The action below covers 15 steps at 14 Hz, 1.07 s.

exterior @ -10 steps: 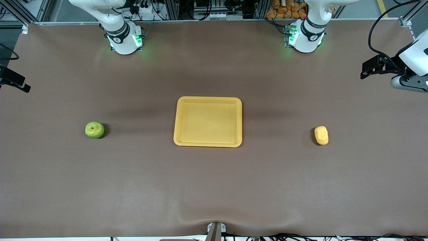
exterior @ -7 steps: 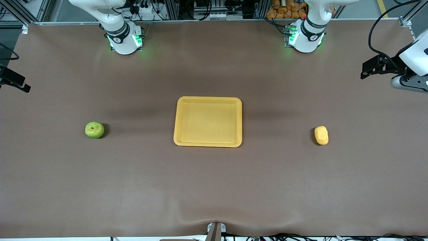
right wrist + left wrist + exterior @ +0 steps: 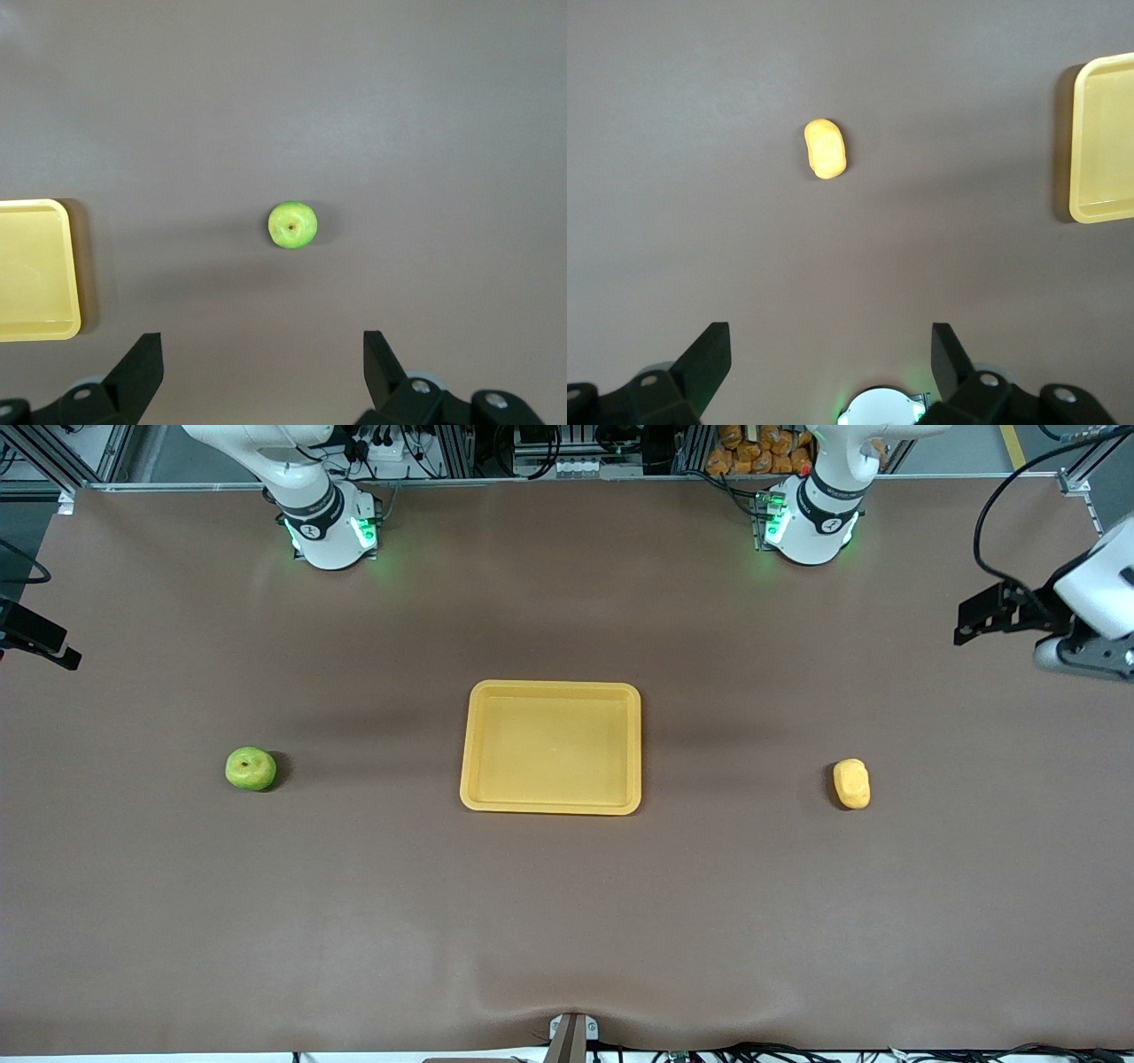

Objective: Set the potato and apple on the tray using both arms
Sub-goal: 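Move the left gripper out toward the yellow potato, then lower the left gripper over the yellow potato and close on it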

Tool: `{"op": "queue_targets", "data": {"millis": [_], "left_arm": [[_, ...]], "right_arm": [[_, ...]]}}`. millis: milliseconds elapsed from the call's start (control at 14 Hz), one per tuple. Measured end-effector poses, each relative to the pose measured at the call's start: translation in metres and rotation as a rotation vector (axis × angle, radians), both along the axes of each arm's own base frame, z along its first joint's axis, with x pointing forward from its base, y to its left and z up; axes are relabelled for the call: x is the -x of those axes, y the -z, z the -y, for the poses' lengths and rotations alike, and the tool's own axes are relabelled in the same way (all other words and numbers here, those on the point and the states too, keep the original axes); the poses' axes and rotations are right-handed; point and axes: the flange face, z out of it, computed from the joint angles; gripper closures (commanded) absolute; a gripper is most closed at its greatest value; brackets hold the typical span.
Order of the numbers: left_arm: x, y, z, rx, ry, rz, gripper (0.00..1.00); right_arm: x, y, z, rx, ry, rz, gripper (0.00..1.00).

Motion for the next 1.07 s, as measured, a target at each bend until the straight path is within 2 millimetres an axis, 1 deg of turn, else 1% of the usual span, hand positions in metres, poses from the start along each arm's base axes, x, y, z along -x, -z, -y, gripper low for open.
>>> {"op": "queue_targets", "data": {"millis": [214, 357, 643, 786, 929, 1071], "left_arm": [[-0.015, 0.027, -0.001, -0.002, -0.002, -0.037, 0.00], [-0.021, 0.045, 0.001, -0.003, 0.001, -0.069, 0.00], [-0.030, 0.090, 0.004, -0.006, 0.004, -0.124, 0.00], [-0.034, 0.119, 0.004, -0.004, 0.003, -0.095, 0.00], [-0.036, 0.156, 0.004, 0.000, 0.003, -0.050, 0.00], [-0.033, 0.196, 0.004, 0.004, 0.001, -0.006, 0.00]], "right_arm": [[0.000, 0.000, 0.000, 0.000, 0.000, 0.000, 0.00], [0.000, 0.000, 0.000, 0.000, 0.000, 0.000, 0.00], [-0.001, 0.000, -0.001, 0.000, -0.002, 0.000, 0.00], [-0.001, 0.002, -0.002, -0.001, -0.004, -0.001, 0.00], [-0.003, 0.004, -0.004, -0.001, -0.007, -0.005, 0.00], [-0.006, 0.009, -0.004, -0.001, -0.007, -0.013, 0.00]]}}
